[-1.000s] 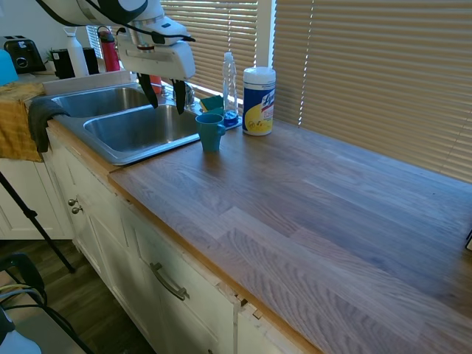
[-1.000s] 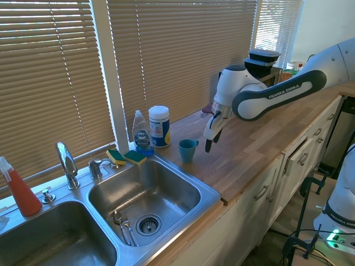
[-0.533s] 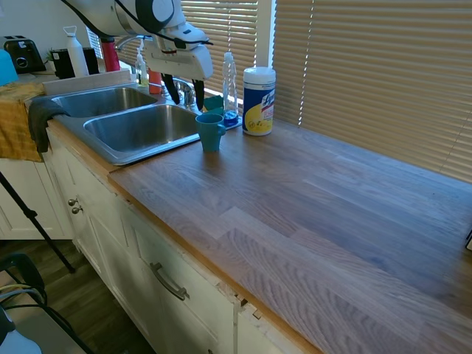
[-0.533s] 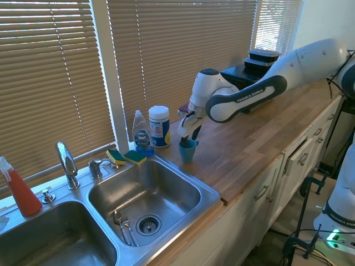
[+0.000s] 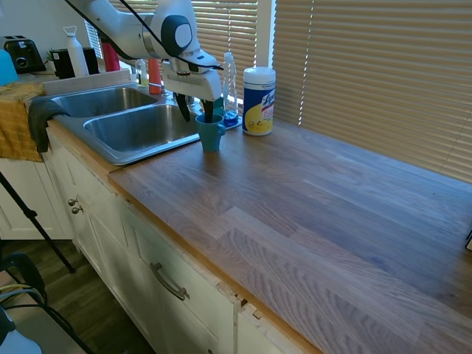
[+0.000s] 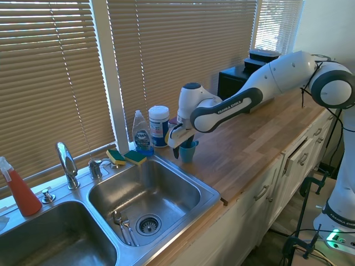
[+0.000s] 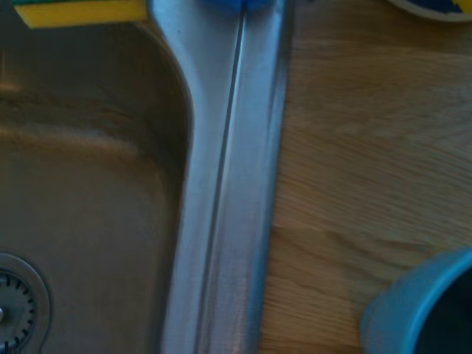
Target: Put the mug in the sink
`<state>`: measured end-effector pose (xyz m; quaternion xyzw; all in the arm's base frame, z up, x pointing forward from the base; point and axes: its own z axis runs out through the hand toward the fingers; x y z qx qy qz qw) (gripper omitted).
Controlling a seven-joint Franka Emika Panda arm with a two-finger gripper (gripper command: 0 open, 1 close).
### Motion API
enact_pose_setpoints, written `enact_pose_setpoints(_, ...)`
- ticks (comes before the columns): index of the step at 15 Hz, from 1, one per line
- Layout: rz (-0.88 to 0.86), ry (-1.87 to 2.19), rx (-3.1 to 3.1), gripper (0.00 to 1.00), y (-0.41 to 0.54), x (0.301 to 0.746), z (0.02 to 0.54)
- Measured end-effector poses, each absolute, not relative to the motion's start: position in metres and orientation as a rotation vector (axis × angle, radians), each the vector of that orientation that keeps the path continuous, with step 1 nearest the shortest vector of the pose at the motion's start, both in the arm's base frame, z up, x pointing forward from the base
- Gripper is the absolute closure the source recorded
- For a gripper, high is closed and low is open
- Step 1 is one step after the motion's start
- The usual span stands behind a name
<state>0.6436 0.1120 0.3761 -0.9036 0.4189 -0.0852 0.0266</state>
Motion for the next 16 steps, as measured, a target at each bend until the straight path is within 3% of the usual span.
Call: enact_pose_setpoints(16, -0.224, 1.351, -2.779, 1.00, 0.099, 0.651, 0.358)
